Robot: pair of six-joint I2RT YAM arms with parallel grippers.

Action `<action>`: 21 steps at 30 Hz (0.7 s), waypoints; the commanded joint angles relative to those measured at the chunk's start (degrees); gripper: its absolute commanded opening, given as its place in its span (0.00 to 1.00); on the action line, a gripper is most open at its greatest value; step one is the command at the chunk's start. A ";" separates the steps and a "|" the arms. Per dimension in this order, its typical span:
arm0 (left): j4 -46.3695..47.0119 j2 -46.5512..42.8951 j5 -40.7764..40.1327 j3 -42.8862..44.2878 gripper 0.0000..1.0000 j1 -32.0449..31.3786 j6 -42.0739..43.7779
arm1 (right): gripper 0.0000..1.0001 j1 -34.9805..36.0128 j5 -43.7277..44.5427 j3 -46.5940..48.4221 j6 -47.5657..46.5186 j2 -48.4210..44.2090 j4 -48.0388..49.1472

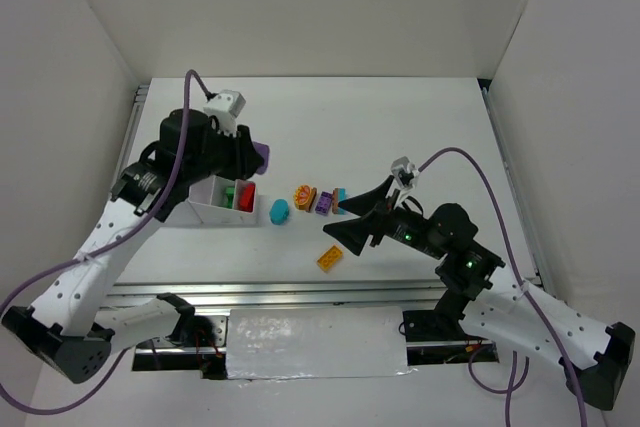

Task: Sort the legos into containers by color

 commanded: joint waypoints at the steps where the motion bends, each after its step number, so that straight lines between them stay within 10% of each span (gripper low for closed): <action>1: -7.07 3.04 -22.54 1.66 0.00 3.61 2.54 | 1.00 -0.28 6.85 -0.61 -2.88 -2.66 -5.78; 8: -6.62 9.44 -39.96 -1.43 0.00 7.75 5.27 | 1.00 -0.28 7.82 0.18 -3.41 -3.46 -11.14; 21: -6.81 14.03 -43.67 -5.90 0.00 8.28 5.36 | 1.00 -0.28 5.71 0.00 -4.20 -3.11 -11.67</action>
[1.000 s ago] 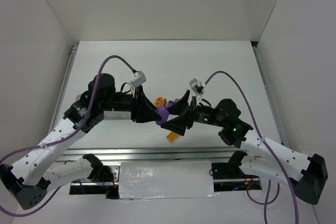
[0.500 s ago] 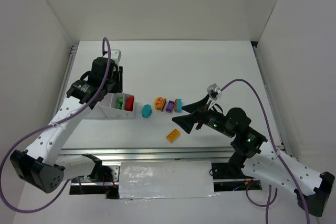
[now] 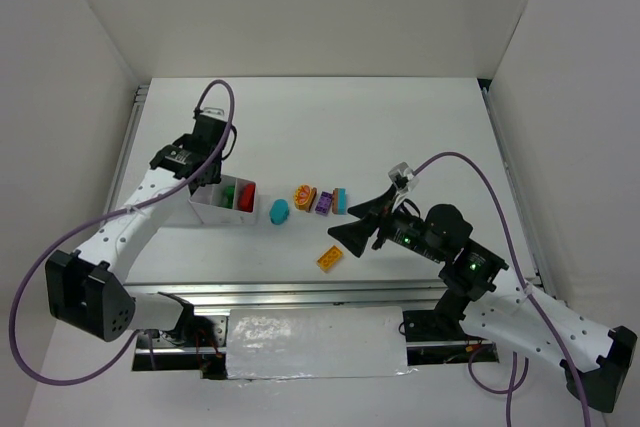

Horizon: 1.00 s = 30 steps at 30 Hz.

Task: Sort the legos into containers by color

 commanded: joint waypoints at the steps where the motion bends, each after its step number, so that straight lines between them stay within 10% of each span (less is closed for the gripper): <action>1: 1.20 -0.27 -1.25 -1.40 0.00 0.10 1.08 | 1.00 -0.20 -0.56 0.09 -1.08 -0.29 0.48; 15: 1.55 1.75 1.22 -2.63 0.21 0.02 0.29 | 1.00 -0.20 -1.88 -0.09 -0.46 1.73 2.06; 30: 1.11 0.88 0.08 -2.55 0.68 0.10 -1.03 | 1.00 -0.28 -2.15 0.09 -0.46 2.00 1.62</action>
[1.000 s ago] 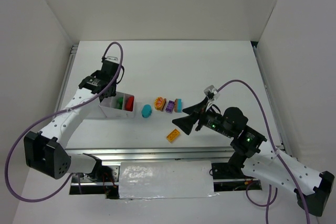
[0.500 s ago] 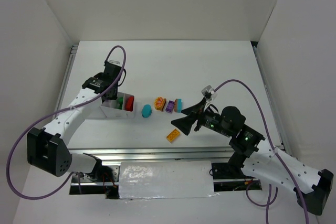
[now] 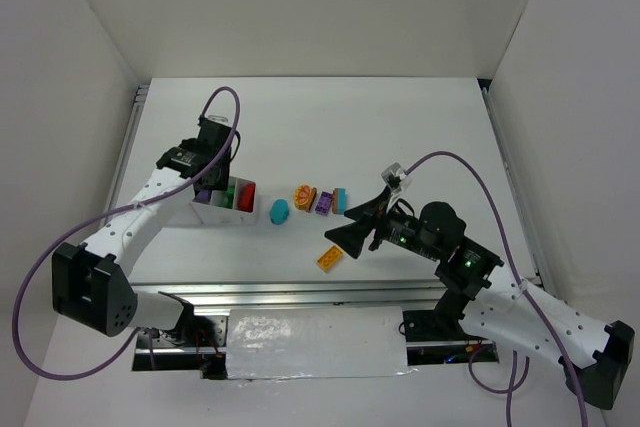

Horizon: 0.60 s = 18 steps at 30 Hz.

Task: Sort the legos into containers by color

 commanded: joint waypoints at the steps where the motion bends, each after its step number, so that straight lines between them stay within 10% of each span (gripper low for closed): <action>1: 1.02 -0.83 -1.04 0.23 0.70 0.02 -0.64 | 1.00 -0.15 -0.29 0.18 -0.50 -0.15 1.47; 10: 0.14 -3.89 -0.52 1.72 0.82 0.02 -2.57 | 1.00 -0.15 8.65 5.34 3.09 7.84 -5.53; 11: -0.03 -4.60 0.45 1.99 0.99 0.10 -3.10 | 1.00 -0.15 13.98 7.02 5.80 12.55 -7.91; 18: 0.23 -17.85 8.27 0.50 0.99 0.10 -8.55 | 0.94 0.46 26.95 22.66 16.71 32.87 -24.36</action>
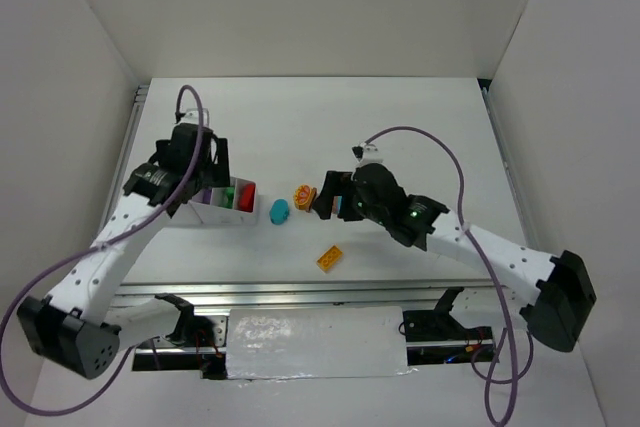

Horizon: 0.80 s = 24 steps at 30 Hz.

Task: Sort the legos into containers by color

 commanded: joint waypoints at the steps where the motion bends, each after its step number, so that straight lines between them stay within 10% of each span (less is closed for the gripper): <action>1: 0.67 -8.47 4.08 -0.22 1.00 0.10 -5.22 | 0.83 0.53 8.70 6.06 7.12 6.08 -8.66; 5: 3.65 -17.18 9.34 -5.67 1.00 0.10 -5.33 | 0.43 1.14 8.98 7.48 10.56 13.01 -5.85; 24: 7.26 -25.10 13.75 -15.70 0.99 -0.16 -4.01 | 0.58 0.79 14.42 20.74 15.74 37.73 -11.64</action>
